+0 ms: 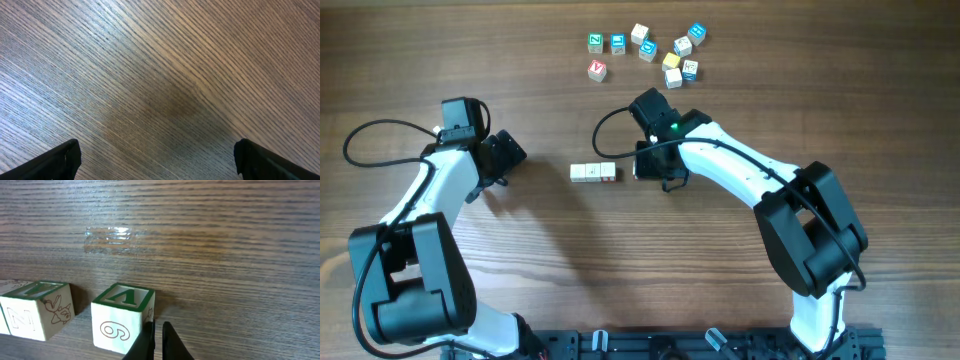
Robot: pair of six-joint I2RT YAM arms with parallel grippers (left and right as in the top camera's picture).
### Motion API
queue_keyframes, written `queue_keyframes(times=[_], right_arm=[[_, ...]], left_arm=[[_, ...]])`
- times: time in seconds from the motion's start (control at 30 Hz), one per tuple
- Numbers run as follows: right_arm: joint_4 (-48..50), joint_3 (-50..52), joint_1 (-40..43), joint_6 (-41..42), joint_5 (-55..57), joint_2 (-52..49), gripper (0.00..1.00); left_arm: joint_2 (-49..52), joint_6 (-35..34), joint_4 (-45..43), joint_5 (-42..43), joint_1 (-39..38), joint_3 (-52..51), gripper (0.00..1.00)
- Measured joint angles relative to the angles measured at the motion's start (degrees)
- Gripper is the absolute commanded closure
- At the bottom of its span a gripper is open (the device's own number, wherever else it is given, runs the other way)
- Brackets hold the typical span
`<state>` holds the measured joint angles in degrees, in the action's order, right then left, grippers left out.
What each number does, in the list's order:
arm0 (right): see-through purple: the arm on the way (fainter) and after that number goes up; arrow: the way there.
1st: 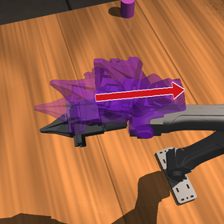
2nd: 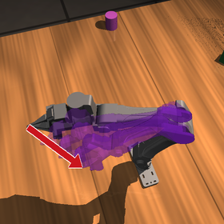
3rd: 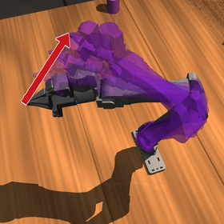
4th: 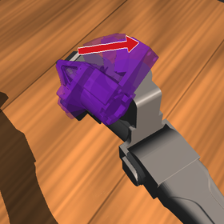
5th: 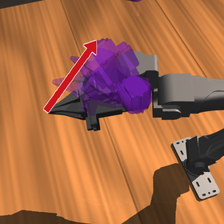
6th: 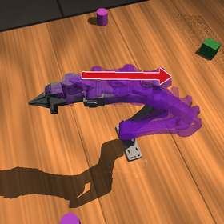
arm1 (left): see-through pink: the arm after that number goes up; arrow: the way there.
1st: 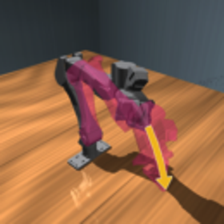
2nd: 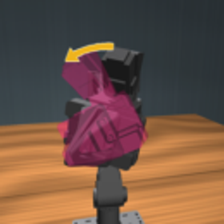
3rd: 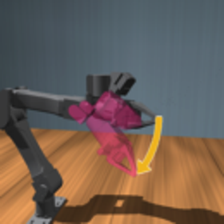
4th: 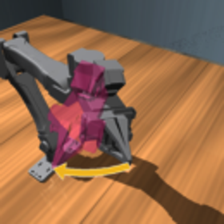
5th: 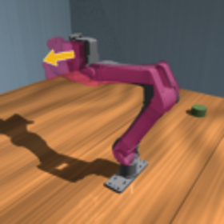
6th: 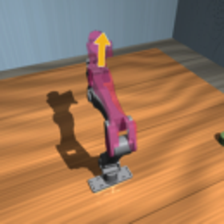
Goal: Form a horizontal line
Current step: 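Push the block leftward against the row and open the right gripper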
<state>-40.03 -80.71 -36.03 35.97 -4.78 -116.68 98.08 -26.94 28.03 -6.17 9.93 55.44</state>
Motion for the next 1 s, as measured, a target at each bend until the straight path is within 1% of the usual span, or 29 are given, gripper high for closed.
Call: queue_keyframes(times=[0.33, 0.5, 0.73, 1.0], right_arm=[[0.46, 0.00, 0.00, 0.00, -0.39, 0.00, 0.92], [0.48, 0.00, 0.00, 0.00, -0.33, 0.00, 0.90], [0.61, 0.00, 0.00, 0.00, 2.93, 0.00, 0.90], [2.69, 0.00, 0.00, -1.62, -0.74, 0.00, 0.90]], left_arm=[[0.00, 0.00, 0.00, 0.00, 0.00, 0.00, 0.00], [0.00, 0.00, 0.00, 0.00, 0.00, 0.00, 0.00], [0.00, 0.00, 0.00, 0.00, 0.00, 0.00, 0.00], [0.00, 0.00, 0.00, 0.00, 0.00, 0.00, 0.00]])
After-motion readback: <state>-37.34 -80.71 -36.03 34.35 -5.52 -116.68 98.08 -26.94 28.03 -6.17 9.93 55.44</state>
